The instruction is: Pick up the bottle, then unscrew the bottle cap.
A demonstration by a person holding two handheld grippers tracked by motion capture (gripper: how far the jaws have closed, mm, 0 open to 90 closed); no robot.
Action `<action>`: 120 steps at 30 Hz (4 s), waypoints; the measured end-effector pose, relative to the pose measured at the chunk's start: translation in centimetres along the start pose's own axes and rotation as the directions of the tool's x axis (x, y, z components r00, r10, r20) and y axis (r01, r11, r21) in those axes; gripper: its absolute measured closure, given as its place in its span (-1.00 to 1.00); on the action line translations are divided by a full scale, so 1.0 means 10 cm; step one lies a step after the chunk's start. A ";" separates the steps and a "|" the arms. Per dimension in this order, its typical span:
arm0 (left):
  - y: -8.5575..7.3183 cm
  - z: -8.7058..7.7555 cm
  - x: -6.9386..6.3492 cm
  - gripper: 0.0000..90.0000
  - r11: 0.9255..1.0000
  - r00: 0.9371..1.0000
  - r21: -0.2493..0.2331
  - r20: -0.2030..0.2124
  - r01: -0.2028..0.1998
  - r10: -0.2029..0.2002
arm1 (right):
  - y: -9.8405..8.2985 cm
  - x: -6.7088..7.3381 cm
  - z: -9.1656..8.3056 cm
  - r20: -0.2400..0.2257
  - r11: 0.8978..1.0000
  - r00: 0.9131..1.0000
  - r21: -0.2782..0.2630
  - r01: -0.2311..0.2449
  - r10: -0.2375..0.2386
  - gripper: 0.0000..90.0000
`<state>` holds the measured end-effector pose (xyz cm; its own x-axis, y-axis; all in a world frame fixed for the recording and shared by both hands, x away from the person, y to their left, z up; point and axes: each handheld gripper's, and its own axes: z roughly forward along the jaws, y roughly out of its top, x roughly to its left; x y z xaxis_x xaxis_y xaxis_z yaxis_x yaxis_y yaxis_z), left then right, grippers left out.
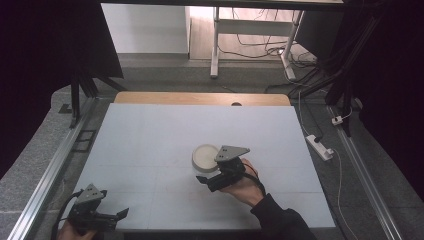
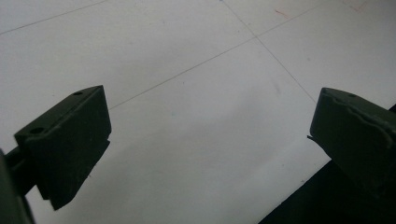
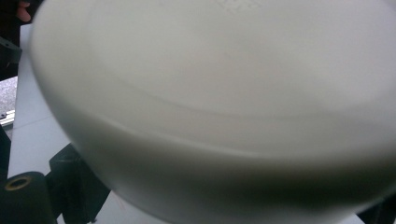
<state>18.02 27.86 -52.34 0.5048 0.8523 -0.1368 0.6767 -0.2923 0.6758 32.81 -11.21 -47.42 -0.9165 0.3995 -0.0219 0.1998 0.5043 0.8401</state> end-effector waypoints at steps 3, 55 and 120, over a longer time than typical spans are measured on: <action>0.00 0.00 -0.01 -1.00 1.000 1.000 0.003 -0.003 -0.002 0.002 | 0.02 0.02 0.03 -0.008 1.000 1.000 0.001 0.007 -0.007 -0.85; 1.31 0.40 -0.46 -1.00 0.935 0.904 -0.208 0.264 -0.288 0.337 | 0.03 0.08 0.03 -0.057 1.000 0.998 -0.015 0.022 -0.023 -0.85; 2.08 0.89 -1.20 -1.00 0.886 0.851 -0.197 0.254 -0.420 0.460 | 0.02 0.07 0.06 -0.046 1.000 0.999 0.003 0.022 -0.022 -0.85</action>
<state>30.77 7.71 -43.07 0.8772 0.4800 0.0104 0.2815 -0.5317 0.7988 32.42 -10.36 -47.65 -0.9356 0.3527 -0.0151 0.1806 0.5151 0.8379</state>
